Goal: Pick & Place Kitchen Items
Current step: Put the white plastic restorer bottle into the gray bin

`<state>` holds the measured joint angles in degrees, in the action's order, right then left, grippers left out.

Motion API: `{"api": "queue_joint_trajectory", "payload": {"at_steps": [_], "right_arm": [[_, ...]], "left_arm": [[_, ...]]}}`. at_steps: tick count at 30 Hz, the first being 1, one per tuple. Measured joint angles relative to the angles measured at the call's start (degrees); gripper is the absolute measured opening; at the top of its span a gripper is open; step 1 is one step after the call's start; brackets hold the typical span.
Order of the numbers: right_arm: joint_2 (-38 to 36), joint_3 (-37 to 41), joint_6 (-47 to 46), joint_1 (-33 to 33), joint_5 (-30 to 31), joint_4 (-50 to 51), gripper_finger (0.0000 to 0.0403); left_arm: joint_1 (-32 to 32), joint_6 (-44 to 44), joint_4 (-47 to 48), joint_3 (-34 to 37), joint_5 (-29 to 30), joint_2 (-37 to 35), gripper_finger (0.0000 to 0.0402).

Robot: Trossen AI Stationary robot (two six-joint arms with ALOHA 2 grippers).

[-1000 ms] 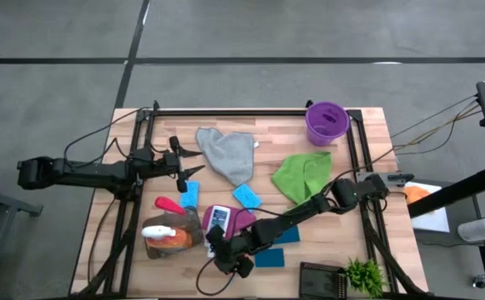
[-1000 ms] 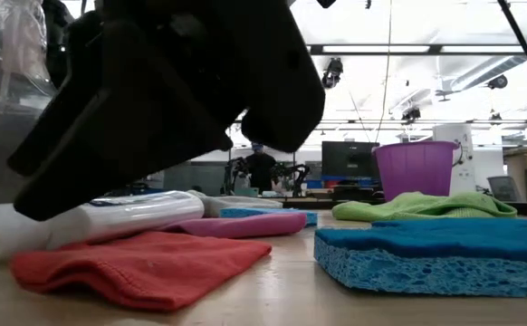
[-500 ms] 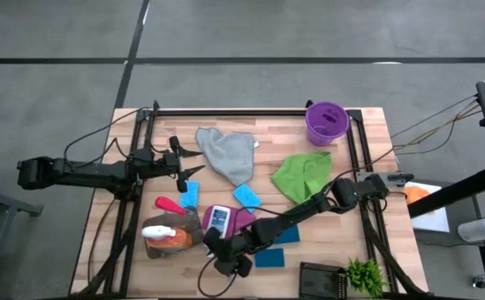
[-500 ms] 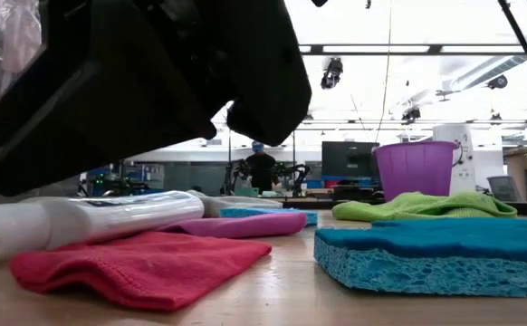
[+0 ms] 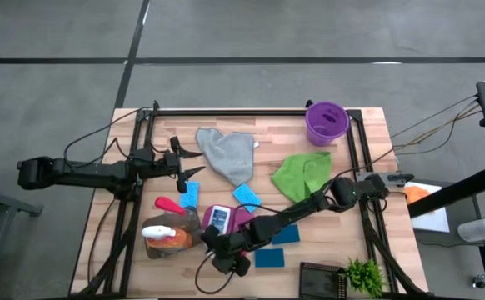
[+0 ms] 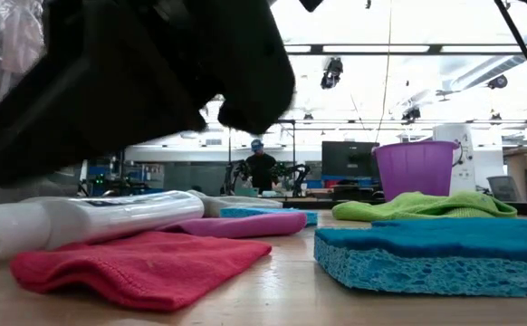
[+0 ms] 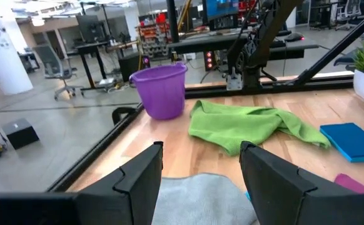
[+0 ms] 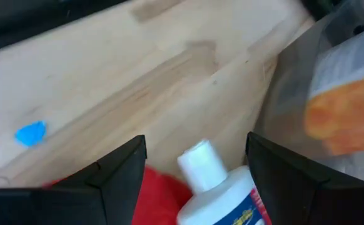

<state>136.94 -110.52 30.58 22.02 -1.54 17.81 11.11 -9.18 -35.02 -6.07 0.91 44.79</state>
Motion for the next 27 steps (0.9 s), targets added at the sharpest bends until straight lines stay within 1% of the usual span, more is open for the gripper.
{"api": "queue_joint_trajectory", "payload": {"at_steps": [4,9,17,21,27], "right_arm": [[-0.36,-1.52,-0.85,0.13,0.52,-0.60,0.0272],[-0.16,-0.82,0.79,0.24,0.03,0.05,0.0272],[2.40,-1.08,2.59,0.24,-1.09,0.19,0.0272],[3.90,-2.95,4.24,0.13,-1.11,0.37,0.0272],[6.82,-7.90,4.79,-0.76,-1.13,6.76,0.0272]], "left_arm": [[0.00,-1.15,-0.72,-0.13,-0.05,-0.06,0.0214],[0.00,-1.15,-0.36,-0.13,-0.05,-0.06,0.0214],[0.00,-1.21,-0.23,-0.13,-0.05,-0.06,0.0214],[0.00,-1.32,-0.23,-0.13,-0.05,-0.06,0.0214],[0.00,-1.32,-0.20,-0.13,-0.05,-0.04,0.0214]]}}
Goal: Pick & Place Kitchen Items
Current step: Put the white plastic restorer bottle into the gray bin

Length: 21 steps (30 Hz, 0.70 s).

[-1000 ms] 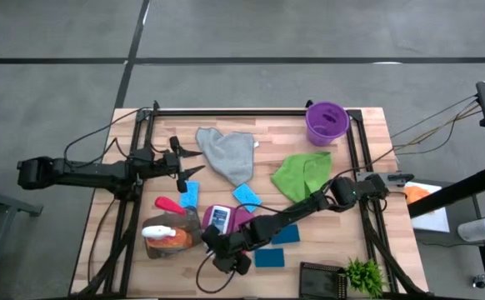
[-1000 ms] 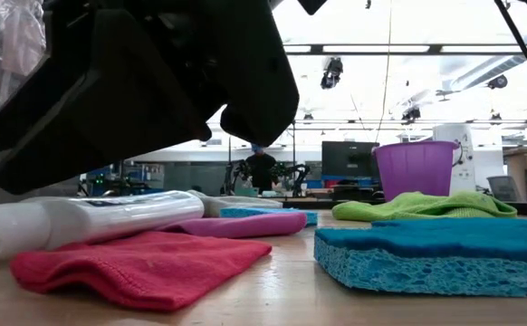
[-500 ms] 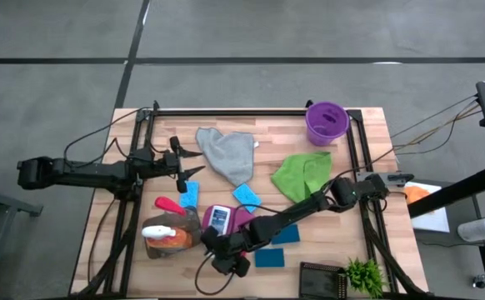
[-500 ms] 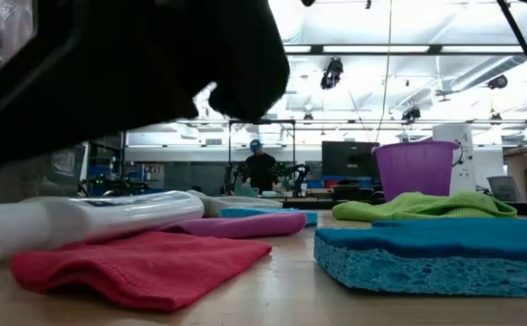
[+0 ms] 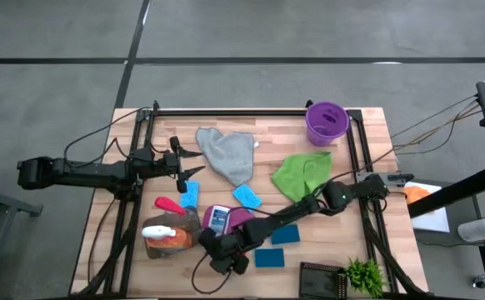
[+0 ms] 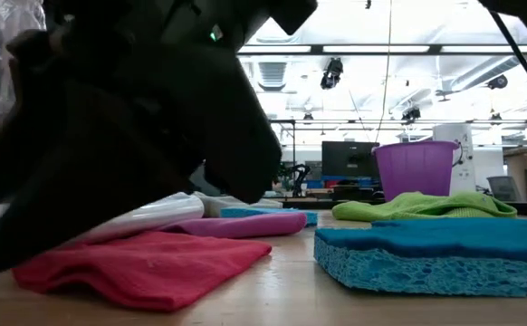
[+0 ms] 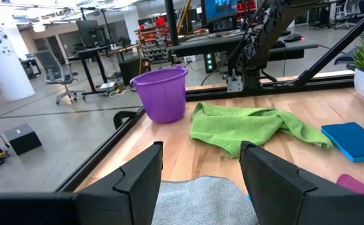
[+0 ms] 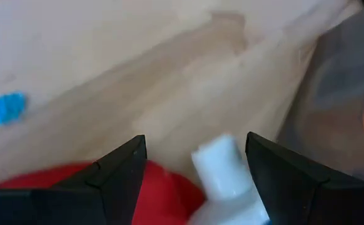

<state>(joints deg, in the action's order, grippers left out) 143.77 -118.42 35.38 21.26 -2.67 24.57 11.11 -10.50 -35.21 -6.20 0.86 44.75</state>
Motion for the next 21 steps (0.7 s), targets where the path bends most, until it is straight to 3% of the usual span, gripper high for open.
{"api": "queue_joint_trajectory", "payload": {"at_steps": [12,16,21], "right_arm": [[7.57,-16.82,-0.02,-1.11,-0.23,20.54,0.0260],[7.28,-16.34,-0.72,-0.85,-0.25,20.70,0.0209],[7.15,-16.30,-1.89,-0.62,0.32,20.97,0.0111]], "left_arm": [[0.00,0.02,0.63,0.00,0.00,0.02,0.0214],[0.00,0.02,0.82,0.00,0.00,0.00,0.0214],[0.00,0.02,0.82,0.00,0.00,-0.02,0.0214]]}}
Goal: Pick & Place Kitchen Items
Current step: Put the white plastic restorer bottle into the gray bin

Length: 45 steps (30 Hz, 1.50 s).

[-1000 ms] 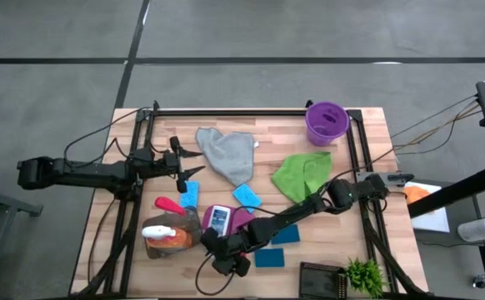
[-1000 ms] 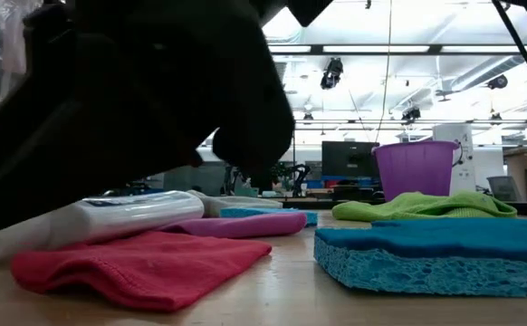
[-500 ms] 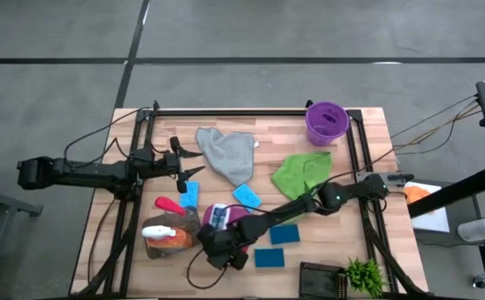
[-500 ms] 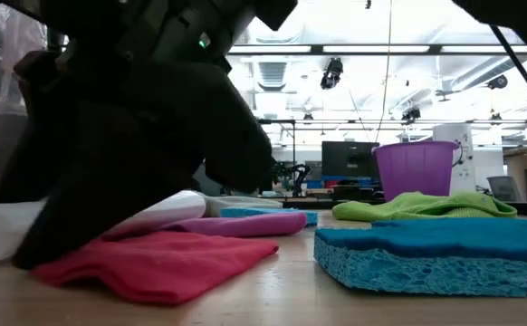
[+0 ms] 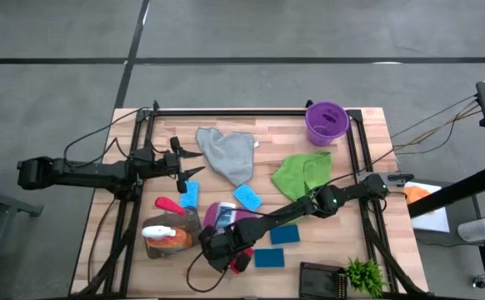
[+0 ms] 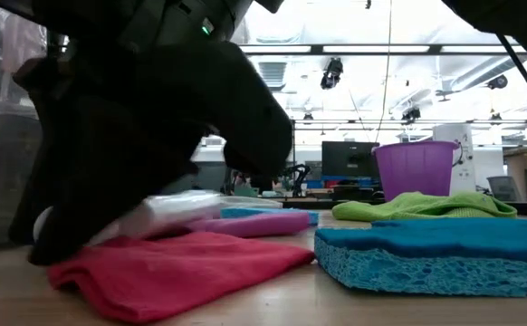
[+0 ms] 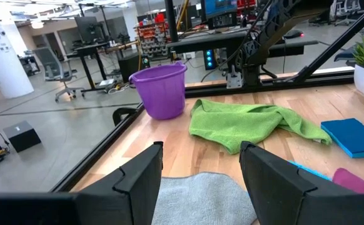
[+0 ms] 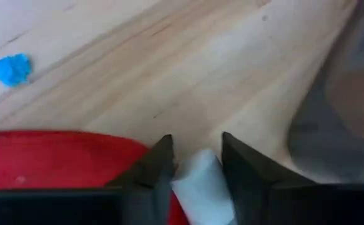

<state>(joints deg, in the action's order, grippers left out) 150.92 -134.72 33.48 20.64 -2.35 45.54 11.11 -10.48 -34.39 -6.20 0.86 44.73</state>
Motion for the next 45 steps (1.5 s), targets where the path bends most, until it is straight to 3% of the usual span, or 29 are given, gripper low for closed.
{"api": "queue_joint_trajectory", "payload": {"at_steps": [6,25,29,38,41,45], "right_arm": [[-0.29,0.00,-0.45,0.37,1.40,0.55,0.0022],[-6.99,-0.26,-0.78,2.34,5.26,10.03,0.0019],[-7.39,-0.16,-1.82,2.32,6.58,11.83,0.0064],[-6.83,0.26,2.62,2.37,8.46,12.63,0.0242],[-6.83,1.00,3.23,2.25,8.94,12.80,0.0265],[-6.83,3.09,4.23,1.97,8.96,12.64,0.0261]], "left_arm": [[0.00,0.00,0.00,0.00,0.00,0.00,0.0214],[-0.04,0.02,-0.02,0.00,0.00,0.00,0.0214],[-0.04,0.02,-0.02,0.00,0.00,0.00,0.0214],[-0.04,0.02,0.00,0.00,-0.01,0.00,0.0214],[-0.02,0.02,0.00,0.00,0.00,0.00,0.0214],[-0.02,0.02,0.00,0.00,-0.01,0.00,0.0214]]}}
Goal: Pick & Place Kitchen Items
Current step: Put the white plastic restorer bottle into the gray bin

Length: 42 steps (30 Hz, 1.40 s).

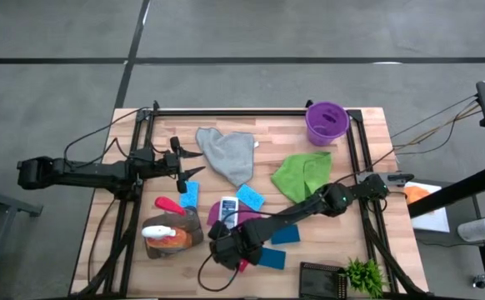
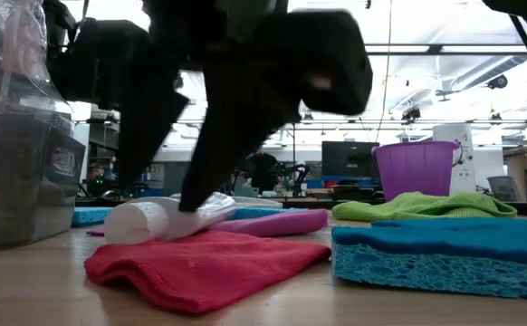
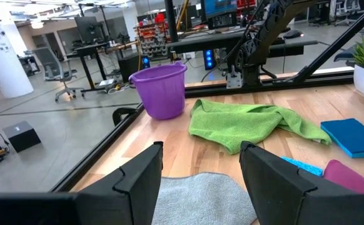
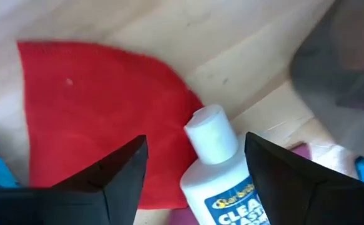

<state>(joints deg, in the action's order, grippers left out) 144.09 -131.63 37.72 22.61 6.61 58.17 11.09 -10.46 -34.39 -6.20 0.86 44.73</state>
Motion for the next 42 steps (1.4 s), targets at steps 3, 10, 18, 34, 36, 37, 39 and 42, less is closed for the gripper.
{"api": "queue_joint_trajectory", "payload": {"at_steps": [3,10,18,34,36,37,39,42], "right_arm": [[0.00,0.99,1.13,-0.02,0.04,-0.87,0.0239],[0.00,1.66,3.23,-0.92,-0.07,-2.83,0.0177],[0.58,2.27,5.69,-1.36,-0.56,-4.52,0.0141],[3.05,2.35,7.62,-1.57,-0.42,-6.74,0.0140],[3.23,2.35,7.58,-1.57,-0.44,-6.72,0.0140],[3.26,2.35,7.54,-1.57,-0.44,-6.71,0.0140],[3.28,2.35,7.22,-1.60,-0.51,-6.67,0.0140],[3.30,2.36,6.15,-1.63,-0.55,-6.58,0.0136]], "left_arm": [[0.00,0.00,0.00,0.00,-0.01,0.00,0.0214],[0.02,0.02,0.00,0.00,-0.01,0.00,0.0214],[0.02,0.01,0.00,0.00,-0.01,0.00,0.0214],[0.02,0.02,0.41,0.00,-0.01,0.04,0.0214],[0.02,0.02,0.44,0.00,-0.01,0.04,0.0214],[0.02,0.02,0.44,0.00,0.00,0.04,0.0214],[0.02,0.02,0.44,0.00,-0.02,0.04,0.0214],[0.02,0.02,0.44,0.00,-0.01,0.04,0.0214]]}}
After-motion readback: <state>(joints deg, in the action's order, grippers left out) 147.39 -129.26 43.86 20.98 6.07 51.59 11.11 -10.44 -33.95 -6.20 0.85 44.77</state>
